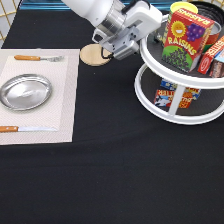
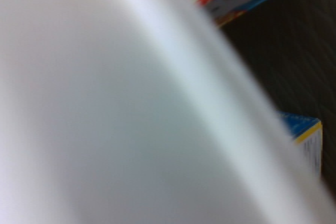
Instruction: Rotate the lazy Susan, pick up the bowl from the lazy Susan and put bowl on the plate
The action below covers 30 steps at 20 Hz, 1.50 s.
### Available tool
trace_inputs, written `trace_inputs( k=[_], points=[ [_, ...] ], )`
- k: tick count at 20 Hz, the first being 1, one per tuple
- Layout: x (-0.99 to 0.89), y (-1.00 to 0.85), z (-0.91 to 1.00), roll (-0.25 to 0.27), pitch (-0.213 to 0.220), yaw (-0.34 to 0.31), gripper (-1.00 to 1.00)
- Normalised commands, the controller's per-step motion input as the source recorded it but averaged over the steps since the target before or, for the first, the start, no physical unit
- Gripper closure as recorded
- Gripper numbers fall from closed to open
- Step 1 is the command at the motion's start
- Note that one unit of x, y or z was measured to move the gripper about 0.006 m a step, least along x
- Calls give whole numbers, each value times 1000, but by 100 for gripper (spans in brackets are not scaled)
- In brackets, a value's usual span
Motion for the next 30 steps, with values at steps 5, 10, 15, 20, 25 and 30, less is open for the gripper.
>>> trace_inputs(
  k=[5, 10, 15, 20, 25, 30],
  points=[
    [714, -113, 130, 87, 6, 138, -100],
    [420, -174, 306, 78, 11, 140, -100],
    [-133, -75, 811, 6, -59, 100, -100],
    [-572, -87, 393, -16, -215, 92, -100],
    [-770, 13, -46, -46, -233, 31, -100],
    [-537, 138, -243, -57, -141, 0, -100]
  ],
)
